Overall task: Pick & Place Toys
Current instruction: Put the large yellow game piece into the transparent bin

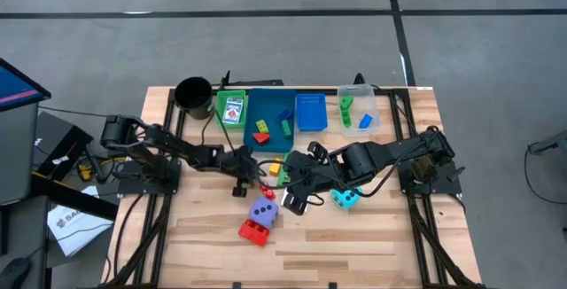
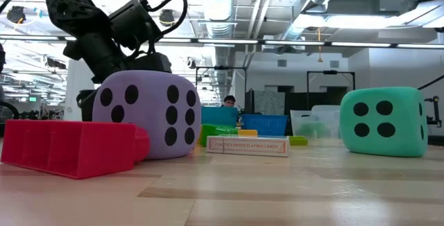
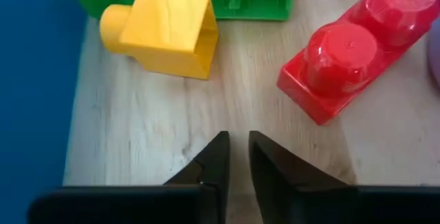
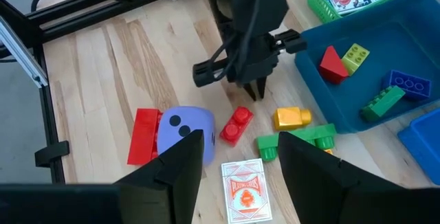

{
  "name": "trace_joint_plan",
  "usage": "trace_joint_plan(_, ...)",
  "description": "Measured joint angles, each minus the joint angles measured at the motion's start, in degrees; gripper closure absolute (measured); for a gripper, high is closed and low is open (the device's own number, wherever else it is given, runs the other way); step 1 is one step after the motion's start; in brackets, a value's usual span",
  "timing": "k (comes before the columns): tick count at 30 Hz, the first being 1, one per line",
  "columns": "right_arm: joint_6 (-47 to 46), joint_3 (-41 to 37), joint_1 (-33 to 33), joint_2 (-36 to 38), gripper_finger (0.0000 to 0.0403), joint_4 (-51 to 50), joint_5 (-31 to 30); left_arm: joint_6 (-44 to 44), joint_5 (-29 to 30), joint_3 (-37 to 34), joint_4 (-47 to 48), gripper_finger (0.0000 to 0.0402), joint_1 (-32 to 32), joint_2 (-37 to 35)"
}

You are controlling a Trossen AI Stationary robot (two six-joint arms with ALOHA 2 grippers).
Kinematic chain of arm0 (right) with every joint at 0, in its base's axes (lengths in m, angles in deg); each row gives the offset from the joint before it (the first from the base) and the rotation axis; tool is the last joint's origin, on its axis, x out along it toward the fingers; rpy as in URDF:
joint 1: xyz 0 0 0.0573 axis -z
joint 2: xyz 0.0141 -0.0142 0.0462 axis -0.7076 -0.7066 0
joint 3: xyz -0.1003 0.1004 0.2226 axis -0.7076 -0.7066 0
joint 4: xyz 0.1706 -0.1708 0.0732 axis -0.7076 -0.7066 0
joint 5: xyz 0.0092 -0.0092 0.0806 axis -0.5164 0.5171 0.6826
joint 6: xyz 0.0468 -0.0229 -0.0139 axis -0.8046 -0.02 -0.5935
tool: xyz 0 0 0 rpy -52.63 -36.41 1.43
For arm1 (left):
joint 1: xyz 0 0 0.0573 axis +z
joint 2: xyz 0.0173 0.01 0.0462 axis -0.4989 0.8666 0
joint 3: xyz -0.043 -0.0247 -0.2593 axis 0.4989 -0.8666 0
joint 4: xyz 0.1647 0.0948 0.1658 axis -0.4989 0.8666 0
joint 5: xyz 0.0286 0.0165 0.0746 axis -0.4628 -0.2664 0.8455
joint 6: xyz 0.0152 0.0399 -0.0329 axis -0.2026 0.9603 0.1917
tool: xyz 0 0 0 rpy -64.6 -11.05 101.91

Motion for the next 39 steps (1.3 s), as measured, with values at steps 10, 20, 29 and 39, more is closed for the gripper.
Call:
trace_joint_plan(10,-0.63,0.00,0.32,0.00,0.0219,-0.02,-0.09,0.04,-5.18,0.00,-0.09,0.0229,0.58,-0.02)
trace_joint_plan(20,-2.10,0.00,1.08,0.00,0.0219,-0.40,0.03,14.10,-7.19,0.00,-2.91,0.0152,0.45,-0.04)
trace_joint_plan(29,-1.92,0.00,1.62,0.00,0.0219,-1.19,1.60,16.57,-11.87,0.00,-2.93,0.0147,0.18,-0.04)
trace_joint_plan(39,-1.94,0.00,1.90,0.00,0.0219,-2.78,1.62,16.33,-11.75,0.22,2.05,0.0147,-0.24,-0.22)
